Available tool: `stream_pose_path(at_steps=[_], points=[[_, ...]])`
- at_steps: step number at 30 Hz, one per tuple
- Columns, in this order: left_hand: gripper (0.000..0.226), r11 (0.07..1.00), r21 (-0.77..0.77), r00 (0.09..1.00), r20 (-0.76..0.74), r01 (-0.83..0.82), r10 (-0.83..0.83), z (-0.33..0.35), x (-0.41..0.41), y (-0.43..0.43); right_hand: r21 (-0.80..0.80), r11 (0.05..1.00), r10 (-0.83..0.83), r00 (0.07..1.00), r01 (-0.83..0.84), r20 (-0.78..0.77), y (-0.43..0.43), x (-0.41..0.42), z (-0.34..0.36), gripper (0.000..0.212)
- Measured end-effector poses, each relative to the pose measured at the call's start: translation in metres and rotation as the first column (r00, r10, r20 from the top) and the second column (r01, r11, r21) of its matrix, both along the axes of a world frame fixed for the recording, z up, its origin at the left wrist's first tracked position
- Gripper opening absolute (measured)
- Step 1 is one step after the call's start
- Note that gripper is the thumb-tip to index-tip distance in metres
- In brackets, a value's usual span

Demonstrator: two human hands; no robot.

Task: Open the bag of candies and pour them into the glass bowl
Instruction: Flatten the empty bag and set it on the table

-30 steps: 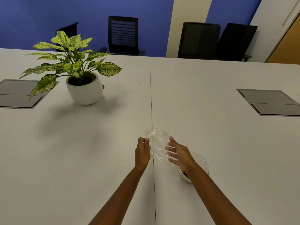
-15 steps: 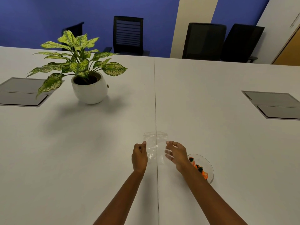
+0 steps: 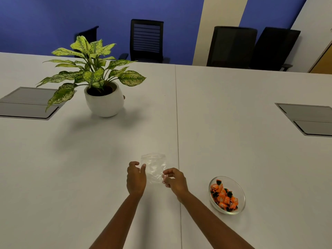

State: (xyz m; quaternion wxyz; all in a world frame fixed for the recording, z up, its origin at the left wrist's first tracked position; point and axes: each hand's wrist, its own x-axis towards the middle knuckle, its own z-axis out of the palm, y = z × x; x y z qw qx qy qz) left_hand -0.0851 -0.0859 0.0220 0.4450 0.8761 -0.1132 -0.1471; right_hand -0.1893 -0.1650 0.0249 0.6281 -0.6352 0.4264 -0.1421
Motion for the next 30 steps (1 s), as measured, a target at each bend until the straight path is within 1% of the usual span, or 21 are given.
stream_pose_path(at_steps=[2, 4, 5, 7, 8, 9, 10, 11, 12, 14, 16, 20, 22, 24, 26, 28, 30], points=[[0.037, 0.992, 0.095, 0.987, 0.133, 0.083, -0.095, -0.005, 0.004, 0.006, -0.002, 1.000, 0.018, 1.000, -0.018, -0.003, 0.006, 0.011, -0.005, 0.024], [0.045, 0.951, 0.225, 0.935, 0.234, 0.213, -0.265, -0.011, 0.007, 0.011, 0.000, 1.000, 0.025, 1.000, -0.025, -0.012, 0.012, 0.019, -0.011, 0.027], [0.049, 0.916, 0.288, 0.902, 0.251, 0.278, -0.352, -0.015, 0.010, 0.013, 0.001, 0.999, 0.035, 0.999, -0.035, -0.019, 0.014, 0.023, -0.014, 0.026], [0.060, 0.835, 0.402, 0.848, 0.215, 0.376, -0.485, -0.021, 0.015, 0.016, 0.021, 0.998, 0.067, 0.997, -0.067, -0.029, 0.019, 0.030, -0.021, 0.021], [0.079, 0.799, 0.443, 0.828, 0.191, 0.407, -0.528, -0.023, 0.018, 0.017, 0.032, 0.996, 0.085, 0.996, -0.084, -0.036, 0.021, 0.032, -0.024, 0.022], [0.108, 0.767, 0.478, 0.814, 0.165, 0.428, -0.557, -0.028, 0.021, 0.018, 0.027, 0.994, 0.105, 0.993, -0.104, -0.059, 0.022, 0.034, -0.026, 0.024], [0.132, 0.719, 0.529, 0.800, 0.118, 0.451, -0.588, -0.033, 0.025, 0.019, 0.009, 0.992, 0.127, 0.988, -0.127, -0.092, 0.023, 0.035, -0.028, 0.027], [0.144, 0.666, 0.582, 0.787, 0.069, 0.467, -0.613, -0.036, 0.029, 0.018, -0.028, 0.987, 0.155, 0.978, -0.161, -0.140, 0.024, 0.036, -0.030, 0.032], [0.150, 0.609, 0.629, 0.772, 0.021, 0.483, -0.635, -0.039, 0.031, 0.019, -0.077, 0.976, 0.184, 0.964, -0.202, -0.193, 0.024, 0.037, -0.033, 0.035], [0.152, 0.541, 0.666, 0.745, -0.033, 0.514, -0.667, -0.040, 0.033, 0.021, -0.193, 0.930, 0.244, 0.920, -0.311, -0.306, 0.025, 0.036, -0.037, 0.040], [0.154, 0.518, 0.672, 0.732, -0.052, 0.529, -0.679, -0.042, 0.034, 0.022, -0.291, 0.858, 0.290, 0.865, -0.424, -0.409, 0.026, 0.034, -0.041, 0.044], [0.158, 0.428, 0.717, 0.700, -0.116, 0.550, -0.704, -0.043, 0.033, 0.023, -0.362, 0.735, 0.332, 0.771, -0.573, -0.544, 0.025, 0.029, -0.046, 0.045], [0.160, 0.412, 0.723, 0.698, -0.135, 0.555, -0.704, -0.044, 0.033, 0.024, -0.378, 0.694, 0.337, 0.740, -0.613, -0.582, 0.025, 0.027, -0.046, 0.045], [0.160, 0.427, 0.712, 0.706, -0.137, 0.558, -0.695, -0.045, 0.033, 0.024, -0.379, 0.680, 0.340, 0.728, -0.628, -0.595, 0.024, 0.027, -0.046, 0.046], [0.159, 0.443, 0.702, 0.708, -0.123, 0.557, -0.696, -0.044, 0.032, 0.025, -0.367, 0.696, 0.348, 0.737, -0.618, -0.580, 0.023, 0.025, -0.045, 0.048], [0.157, 0.461, 0.698, 0.710, -0.097, 0.548, -0.697, -0.041, 0.031, 0.026, -0.362, 0.729, 0.346, 0.769, -0.581, -0.537, 0.020, 0.023, -0.043, 0.049], [0.155, 0.499, 0.686, 0.720, -0.052, 0.530, -0.692, -0.039, 0.030, 0.028, -0.382, 0.755, 0.328, 0.812, -0.533, -0.484, 0.013, 0.018, -0.037, 0.047]])
